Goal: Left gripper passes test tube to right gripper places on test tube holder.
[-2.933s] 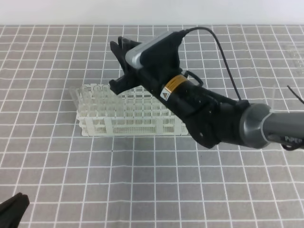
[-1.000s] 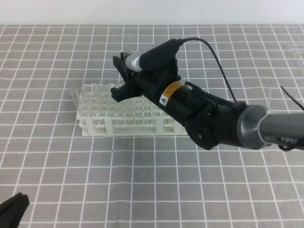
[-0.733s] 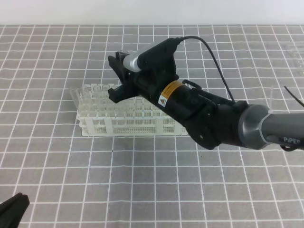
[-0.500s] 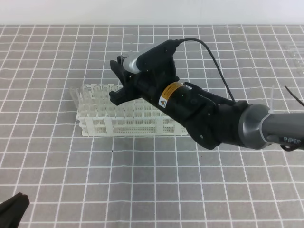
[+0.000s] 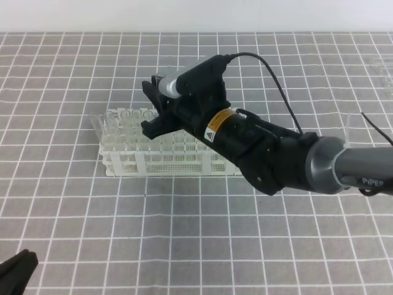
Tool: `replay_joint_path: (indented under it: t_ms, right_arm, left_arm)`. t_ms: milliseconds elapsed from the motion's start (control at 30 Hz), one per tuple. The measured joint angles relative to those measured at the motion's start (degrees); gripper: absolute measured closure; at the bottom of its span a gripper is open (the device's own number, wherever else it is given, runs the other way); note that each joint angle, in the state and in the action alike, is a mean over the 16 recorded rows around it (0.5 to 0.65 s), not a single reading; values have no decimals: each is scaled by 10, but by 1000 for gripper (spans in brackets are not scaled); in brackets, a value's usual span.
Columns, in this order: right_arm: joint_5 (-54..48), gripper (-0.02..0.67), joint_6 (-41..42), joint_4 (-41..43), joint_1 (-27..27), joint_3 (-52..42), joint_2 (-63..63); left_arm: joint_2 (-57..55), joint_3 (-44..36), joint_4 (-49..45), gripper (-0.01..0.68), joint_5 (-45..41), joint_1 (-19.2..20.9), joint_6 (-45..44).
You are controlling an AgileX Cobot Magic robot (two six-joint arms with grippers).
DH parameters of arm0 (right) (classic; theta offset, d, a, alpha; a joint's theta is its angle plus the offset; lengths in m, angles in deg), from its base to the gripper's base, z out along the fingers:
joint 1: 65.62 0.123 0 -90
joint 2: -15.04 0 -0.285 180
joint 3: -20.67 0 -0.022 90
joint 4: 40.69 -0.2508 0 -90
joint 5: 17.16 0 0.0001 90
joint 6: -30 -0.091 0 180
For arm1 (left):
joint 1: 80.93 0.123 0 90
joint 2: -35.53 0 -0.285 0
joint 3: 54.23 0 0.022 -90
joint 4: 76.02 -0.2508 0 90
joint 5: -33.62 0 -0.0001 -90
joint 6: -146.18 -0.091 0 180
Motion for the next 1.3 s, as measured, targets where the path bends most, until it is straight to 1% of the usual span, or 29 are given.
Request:
replay_joint_path:
  t_ms: [467,867,1100,1300]
  right_arm:
    - [6,639,2,3,0,0,7]
    - [-13,625,1,3,0,0,2]
    - [-73,621,1,18,0,-1,-37]
    - [-170,628,1,39,0,-5,-122]
  left_arm:
    - [0,0,0,673,0,0,0]
    - [-1,-1,-1,673,0,0,0]
    - [-1,-1,-1,673,0,0,0]
    - [-1,0,0,673,0,0,0]
